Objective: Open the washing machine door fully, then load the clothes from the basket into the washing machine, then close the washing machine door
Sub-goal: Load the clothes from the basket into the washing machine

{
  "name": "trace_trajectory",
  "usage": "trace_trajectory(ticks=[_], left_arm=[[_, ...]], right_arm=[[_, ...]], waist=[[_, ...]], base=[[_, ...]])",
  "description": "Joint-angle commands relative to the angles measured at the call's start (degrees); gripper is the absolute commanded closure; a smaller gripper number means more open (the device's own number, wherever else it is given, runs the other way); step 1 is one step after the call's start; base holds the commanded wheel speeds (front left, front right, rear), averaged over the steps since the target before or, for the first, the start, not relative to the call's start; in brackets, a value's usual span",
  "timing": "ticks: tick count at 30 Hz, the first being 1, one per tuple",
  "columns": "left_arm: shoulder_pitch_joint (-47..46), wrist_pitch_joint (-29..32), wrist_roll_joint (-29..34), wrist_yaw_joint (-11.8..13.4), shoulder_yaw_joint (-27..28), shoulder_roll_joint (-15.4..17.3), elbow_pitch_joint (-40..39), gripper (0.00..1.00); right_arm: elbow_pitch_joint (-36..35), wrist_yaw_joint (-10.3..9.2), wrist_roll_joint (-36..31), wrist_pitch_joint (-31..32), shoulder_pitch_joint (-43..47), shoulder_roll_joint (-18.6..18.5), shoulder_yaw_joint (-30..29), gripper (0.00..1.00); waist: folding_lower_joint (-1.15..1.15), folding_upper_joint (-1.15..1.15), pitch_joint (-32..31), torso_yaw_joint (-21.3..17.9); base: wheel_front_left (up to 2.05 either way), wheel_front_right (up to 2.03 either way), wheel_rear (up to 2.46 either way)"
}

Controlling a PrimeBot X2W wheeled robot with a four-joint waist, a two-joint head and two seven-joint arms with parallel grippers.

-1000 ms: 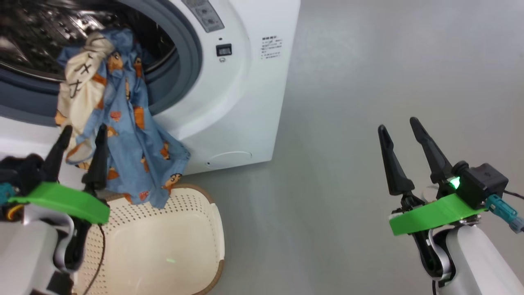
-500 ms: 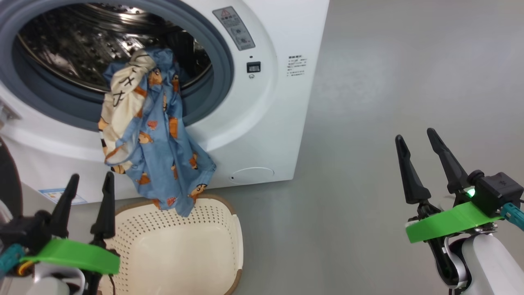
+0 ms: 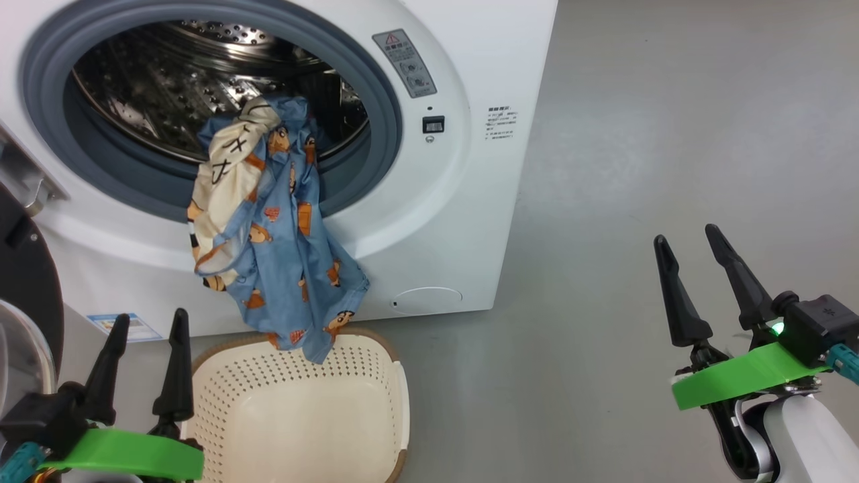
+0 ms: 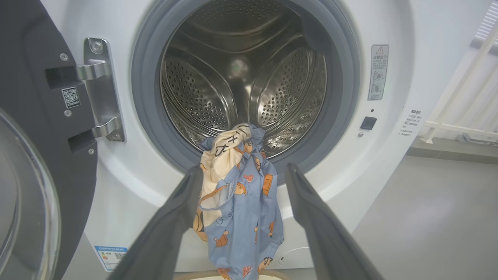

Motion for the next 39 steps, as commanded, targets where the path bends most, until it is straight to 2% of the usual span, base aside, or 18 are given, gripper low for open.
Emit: trace_trajectory(ticks=[1,39], left_arm=[[-1.12,-0.38,0.49,0.33,2.53,1.66,-1.78,0.00],[-2.11,0.67,-0.23,0.07,0.46,1.49,0.71,0.00]], right_arm=[[-1.58,0.26,0.31,-0.46,0.02,-0.97,0.82,0.00],[-0.62,0.26,0.86,-0.46,-1.42,-1.23,2.96,0.00]], waist=[[0.00,0.00,0.07,0.03],[0.00,0.00,1.70,-1.37]], base=[[0.00,0.00,0.00],[0.00,0.00,0.00]])
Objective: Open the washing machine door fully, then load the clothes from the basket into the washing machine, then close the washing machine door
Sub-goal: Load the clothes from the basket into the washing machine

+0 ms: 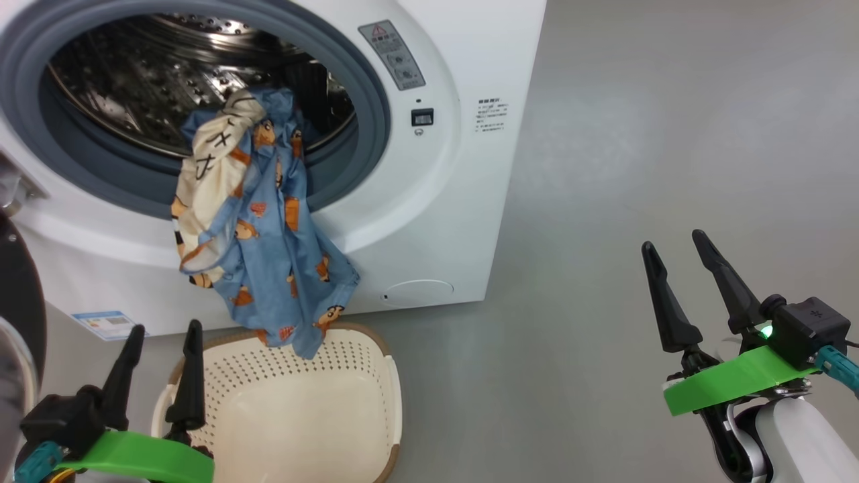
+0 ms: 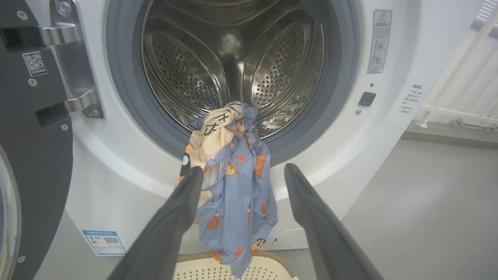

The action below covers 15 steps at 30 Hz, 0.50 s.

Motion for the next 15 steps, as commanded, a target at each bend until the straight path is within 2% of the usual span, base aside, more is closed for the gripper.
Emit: trace_trajectory(ticks=[1,8,15], left_arm=[[-2.16,0.30,-0.26,0.02,1.93,1.65,-0.37,0.00],[-5.43,3.67,-0.39,-1.78,-0.20,2.13,4.39,0.00],[-11.49,5.77,-1.08,-4.79,-1.83,1.60,14.15,0.00]], right_arm=[[-1.27,0.26,0.26,-0.46,-1.46,-0.93,1.11,0.00],[-2.01,0.26,-0.25,-0.46,-1.94,0.02,0.98,0.00],[-3.07,0.26,-1.25,-0.46,-3.05,2.11,0.47,0.00]], waist=[[0.00,0.00,0.67,-0.41],[0.00,0.00,4.05,-1.87],[0.00,0.00,8.77,-3.91]], base=[[0.00,0.00,0.00],[0.00,0.00,0.00],[0.00,0.00,0.00]])
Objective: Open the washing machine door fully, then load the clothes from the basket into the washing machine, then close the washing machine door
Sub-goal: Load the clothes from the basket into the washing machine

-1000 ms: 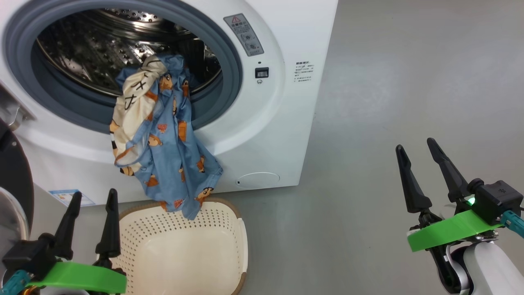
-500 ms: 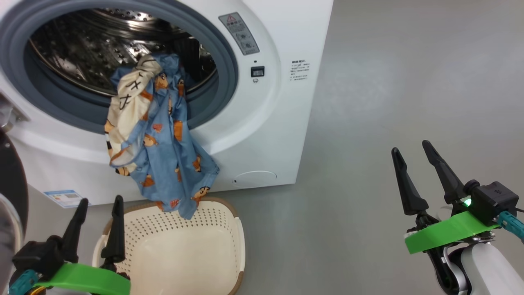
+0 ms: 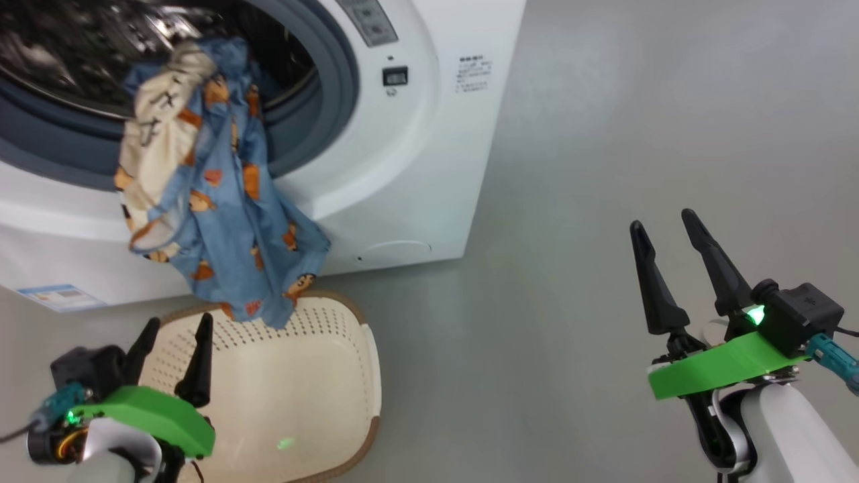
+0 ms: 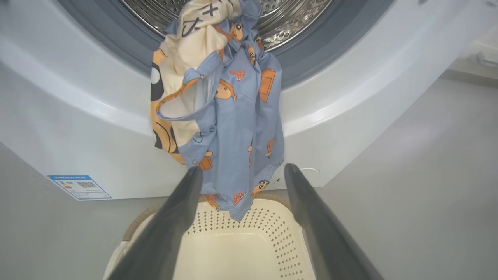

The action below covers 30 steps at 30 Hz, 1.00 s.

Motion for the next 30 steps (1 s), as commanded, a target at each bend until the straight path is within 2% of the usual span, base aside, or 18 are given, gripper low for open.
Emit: trace_trajectory(ticks=[1,7,12,21,30], left_arm=[[-3.01,-0.09,-0.43,-0.60,1.86,1.49,0.93,0.00],[-9.52,0.88,-1.68,-3.45,0.58,0.52,10.81,0.00],[-15.39,1.33,-2.11,-4.67,-0.87,0.00,18.41,0.00],[-24.74,0.19,-2.42,-5.32,-3.16,-0.30,28.98,0.00],[-31.57,-0.26,-3.75,-5.40,-4.27,0.80,33.92,0.00]], right_arm=[[-1.65,0.25,-0.70,-0.46,-1.41,0.00,0.66,0.00],[-2.43,0.25,-1.58,-0.46,-2.84,1.52,0.56,0.00],[-2.90,0.25,-2.21,-0.46,-4.03,2.45,0.55,0.00],[-3.83,0.25,-3.12,-0.46,-5.92,4.13,0.99,0.00],[-4.33,0.25,-3.10,-0.46,-7.14,5.61,1.33,0.00]], waist=[[-0.01,0.00,2.80,-1.67],[-0.01,0.00,6.58,-3.17],[-0.01,0.00,9.72,-4.18],[-0.01,0.00,15.35,-6.29],[-0.01,0.00,19.64,-8.39]], base=[[0.00,0.00,0.00],[0.00,0.00,0.00],[0.00,0.00,0.00],[0.00,0.00,0.00],[0.00,0.00,0.00]])
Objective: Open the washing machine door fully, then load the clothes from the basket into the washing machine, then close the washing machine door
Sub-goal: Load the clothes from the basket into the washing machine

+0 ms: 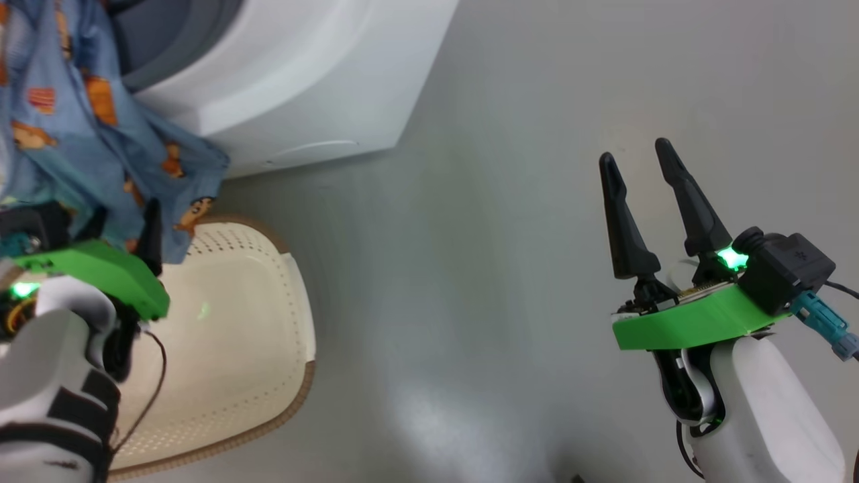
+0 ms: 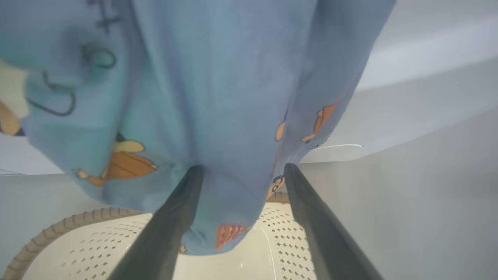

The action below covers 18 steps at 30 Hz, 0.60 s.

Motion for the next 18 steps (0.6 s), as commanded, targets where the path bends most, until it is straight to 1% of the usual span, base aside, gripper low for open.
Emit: trace_trajectory(ticks=[1,5,10,14,18], left_arm=[[-1.23,-0.61,-0.42,0.06,1.34,2.64,-0.17,0.00],[-4.07,-0.15,-1.60,0.06,1.39,3.45,2.36,0.00],[-7.47,-0.37,-3.17,0.09,2.11,3.61,5.92,0.00],[-9.44,-4.36,-3.26,1.31,2.94,3.90,6.99,0.00],[-10.01,-6.30,-2.72,1.36,2.88,3.69,7.28,0.00]], right_arm=[[-1.52,0.25,-0.50,-0.46,-0.25,0.00,1.13,0.00],[-1.76,0.25,-0.48,-0.46,-0.86,0.44,1.61,0.00],[-1.88,0.25,0.29,-0.46,-1.34,0.72,1.58,0.00],[-2.15,0.25,0.28,-0.46,-1.20,0.79,1.53,0.00],[-2.29,0.25,0.75,-0.46,-1.17,0.81,1.59,0.00]], waist=[[-0.01,-0.01,2.01,-1.58],[-0.01,-0.01,3.59,-2.58],[-0.01,-0.01,5.02,-3.71],[-0.01,-0.01,5.57,-4.00],[-0.01,-0.01,5.59,-3.85]], base=[[0.00,0.00,0.00],[0.00,0.00,0.00],[0.00,0.00,0.00],[0.00,0.00,0.00],[0.00,0.00,0.00]])
